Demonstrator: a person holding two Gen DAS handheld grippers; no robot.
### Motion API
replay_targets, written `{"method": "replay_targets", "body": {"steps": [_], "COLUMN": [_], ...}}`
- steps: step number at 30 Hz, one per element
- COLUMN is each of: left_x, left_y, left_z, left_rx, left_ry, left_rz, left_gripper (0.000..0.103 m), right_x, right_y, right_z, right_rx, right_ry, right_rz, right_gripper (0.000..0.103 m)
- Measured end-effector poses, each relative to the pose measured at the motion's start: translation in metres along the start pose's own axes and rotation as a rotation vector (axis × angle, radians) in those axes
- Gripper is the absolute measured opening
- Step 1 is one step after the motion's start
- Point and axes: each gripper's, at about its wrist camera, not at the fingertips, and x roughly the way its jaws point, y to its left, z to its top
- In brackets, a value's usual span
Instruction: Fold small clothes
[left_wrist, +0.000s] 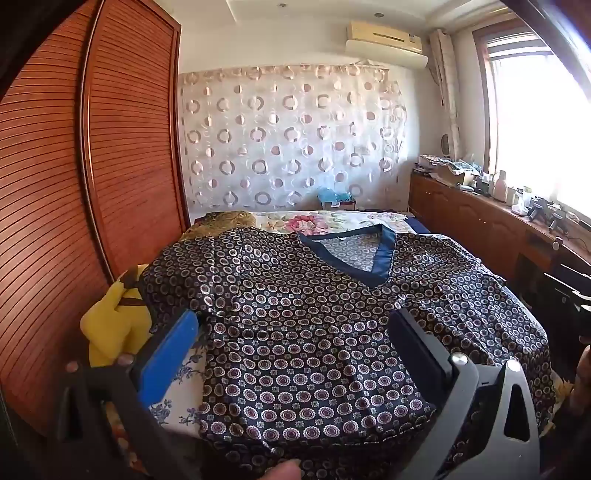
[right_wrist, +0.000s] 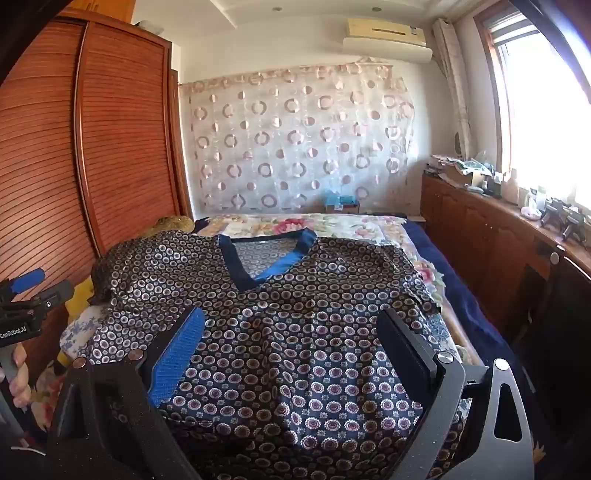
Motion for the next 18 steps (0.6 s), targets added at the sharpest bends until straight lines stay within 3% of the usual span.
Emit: {"method": "replay_targets", "body": {"steps": [18], "left_x": [-0.0041], "left_y": [0.0014], "left_z": [0.0036], "left_rx": [-0.01], "left_ry": [-0.008], "left_rz": [0.006], "left_gripper": [0.103], "right_x": [-0.0008], "right_y": [0.002], "right_z": [0.0038], "right_rx": [0.007], "right_ry": [-0.012], "right_rz": [0.002], "right_gripper": [0.097]}}
